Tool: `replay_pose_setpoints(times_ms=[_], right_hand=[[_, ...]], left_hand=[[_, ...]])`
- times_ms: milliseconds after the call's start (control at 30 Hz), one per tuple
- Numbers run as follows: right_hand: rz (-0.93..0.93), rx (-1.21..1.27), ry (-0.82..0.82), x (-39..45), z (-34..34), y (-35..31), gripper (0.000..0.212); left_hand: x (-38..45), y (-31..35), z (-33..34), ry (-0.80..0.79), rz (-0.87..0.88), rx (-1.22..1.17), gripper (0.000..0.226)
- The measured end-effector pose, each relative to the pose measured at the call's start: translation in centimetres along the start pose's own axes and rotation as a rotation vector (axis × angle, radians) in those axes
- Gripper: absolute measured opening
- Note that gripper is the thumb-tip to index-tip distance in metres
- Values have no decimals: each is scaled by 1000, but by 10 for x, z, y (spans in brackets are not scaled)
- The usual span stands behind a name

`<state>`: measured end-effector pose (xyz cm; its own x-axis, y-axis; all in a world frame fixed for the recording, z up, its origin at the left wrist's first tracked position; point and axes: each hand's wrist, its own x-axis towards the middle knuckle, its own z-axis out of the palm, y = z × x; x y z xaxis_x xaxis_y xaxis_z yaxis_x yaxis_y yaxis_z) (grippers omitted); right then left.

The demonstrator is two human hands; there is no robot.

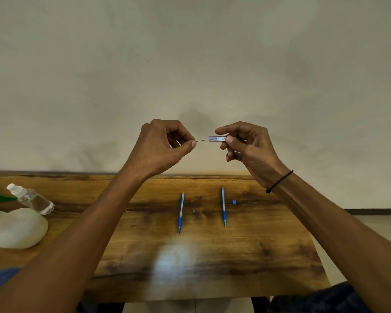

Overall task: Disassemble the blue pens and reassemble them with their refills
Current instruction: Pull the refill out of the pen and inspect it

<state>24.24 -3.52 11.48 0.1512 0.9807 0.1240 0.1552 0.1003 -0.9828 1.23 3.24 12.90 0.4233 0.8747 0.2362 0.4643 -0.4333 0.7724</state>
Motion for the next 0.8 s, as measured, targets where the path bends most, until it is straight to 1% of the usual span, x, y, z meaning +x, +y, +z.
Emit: replay_pose_setpoints(times_ms=[133, 300, 500, 567, 667, 800], right_hand=[[41, 34, 10, 0, -5, 1, 22], [107, 103, 23, 0, -3, 4, 18], [145, 232, -33, 1, 4, 10, 13], [139, 280, -54, 1, 7, 13, 17], [150, 360, -78, 1, 11, 16, 30], [187, 412, -92, 3, 13, 16, 27]], left_hand=[[0, -3, -11, -14, -4, 7, 12], [0, -8, -22, -17, -50, -27, 8], [1, -8, -22, 36, -139, -240, 3], [1, -8, -21, 39, -165, -297, 4], [2, -7, -19, 45, -209, -371, 4], [2, -5, -17, 57, -249, -431, 5]])
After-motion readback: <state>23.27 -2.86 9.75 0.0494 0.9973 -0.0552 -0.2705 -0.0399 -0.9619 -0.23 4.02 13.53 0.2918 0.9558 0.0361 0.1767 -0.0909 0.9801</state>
